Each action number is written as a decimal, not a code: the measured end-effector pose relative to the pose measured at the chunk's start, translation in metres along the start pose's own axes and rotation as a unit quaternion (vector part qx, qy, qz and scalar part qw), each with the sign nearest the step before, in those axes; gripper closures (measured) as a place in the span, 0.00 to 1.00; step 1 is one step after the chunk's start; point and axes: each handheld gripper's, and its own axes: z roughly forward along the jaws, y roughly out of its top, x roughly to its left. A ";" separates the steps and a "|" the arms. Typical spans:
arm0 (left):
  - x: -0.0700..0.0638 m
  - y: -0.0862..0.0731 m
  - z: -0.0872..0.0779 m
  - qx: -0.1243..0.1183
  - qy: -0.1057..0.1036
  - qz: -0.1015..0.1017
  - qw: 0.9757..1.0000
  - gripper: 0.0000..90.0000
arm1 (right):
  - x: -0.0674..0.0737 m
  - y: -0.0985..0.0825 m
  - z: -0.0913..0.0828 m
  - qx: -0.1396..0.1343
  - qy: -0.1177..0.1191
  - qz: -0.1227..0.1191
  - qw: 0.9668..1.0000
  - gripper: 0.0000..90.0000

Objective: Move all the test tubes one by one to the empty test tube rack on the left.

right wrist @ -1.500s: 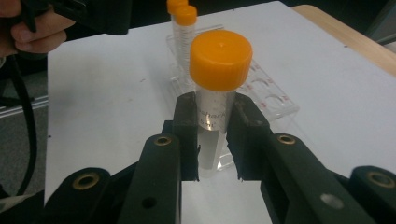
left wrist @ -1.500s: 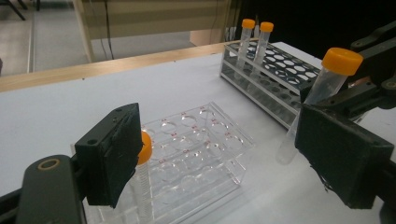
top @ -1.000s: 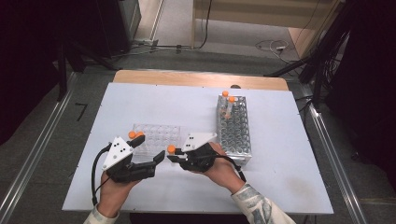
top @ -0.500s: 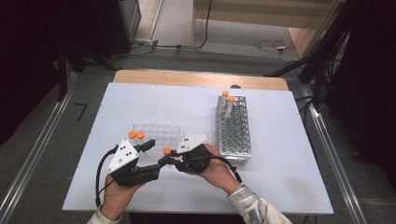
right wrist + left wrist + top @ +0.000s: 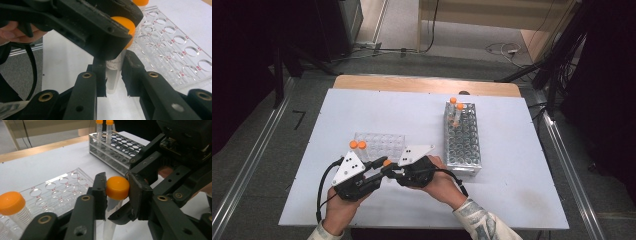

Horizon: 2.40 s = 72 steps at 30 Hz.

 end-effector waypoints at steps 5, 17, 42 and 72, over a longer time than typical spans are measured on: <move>0.002 0.000 0.000 0.003 -0.005 -0.010 1.000 0.78 | 0.000 0.000 0.000 0.002 -0.001 0.001 1.000 0.80; 0.009 0.010 -0.008 -0.013 0.006 -0.017 1.000 0.78 | -0.003 -0.001 -0.005 -0.003 0.001 0.024 1.000 0.47; 0.042 0.042 -0.021 -0.042 0.069 -0.031 0.996 0.78 | -0.012 -0.010 -0.029 -0.004 -0.042 0.078 0.996 0.25; 0.060 0.012 0.007 0.016 0.090 -0.008 0.996 0.75 | -0.017 -0.014 -0.038 -0.009 -0.047 0.085 0.995 0.25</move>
